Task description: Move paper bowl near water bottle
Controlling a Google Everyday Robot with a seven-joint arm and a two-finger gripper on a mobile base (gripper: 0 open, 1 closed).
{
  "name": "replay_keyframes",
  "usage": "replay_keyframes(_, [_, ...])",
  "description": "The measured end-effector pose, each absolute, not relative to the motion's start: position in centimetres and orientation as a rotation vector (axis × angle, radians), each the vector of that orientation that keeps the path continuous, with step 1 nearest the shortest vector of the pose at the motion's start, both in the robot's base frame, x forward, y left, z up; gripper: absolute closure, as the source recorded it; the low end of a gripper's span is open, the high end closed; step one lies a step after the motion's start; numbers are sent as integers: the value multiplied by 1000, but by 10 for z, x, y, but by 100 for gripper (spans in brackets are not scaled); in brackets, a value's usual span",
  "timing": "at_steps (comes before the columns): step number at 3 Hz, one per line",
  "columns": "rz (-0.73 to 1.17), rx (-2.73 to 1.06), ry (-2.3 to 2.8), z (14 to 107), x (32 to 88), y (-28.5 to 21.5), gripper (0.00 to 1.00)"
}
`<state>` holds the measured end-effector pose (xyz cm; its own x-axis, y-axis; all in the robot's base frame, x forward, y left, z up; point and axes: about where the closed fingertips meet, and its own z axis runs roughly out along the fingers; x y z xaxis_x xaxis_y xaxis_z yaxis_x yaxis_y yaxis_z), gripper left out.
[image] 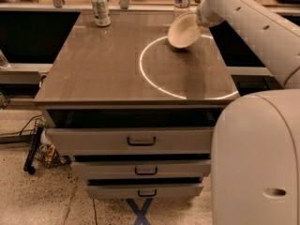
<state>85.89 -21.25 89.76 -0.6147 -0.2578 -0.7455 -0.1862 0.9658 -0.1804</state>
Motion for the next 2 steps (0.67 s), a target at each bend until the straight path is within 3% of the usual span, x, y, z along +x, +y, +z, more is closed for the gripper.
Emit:
replay_keyframes(1, [-150, -228, 2305, 883, 859, -236, 100])
replay_keyframes(2, [-170, -183, 2338, 875, 860, -246, 82])
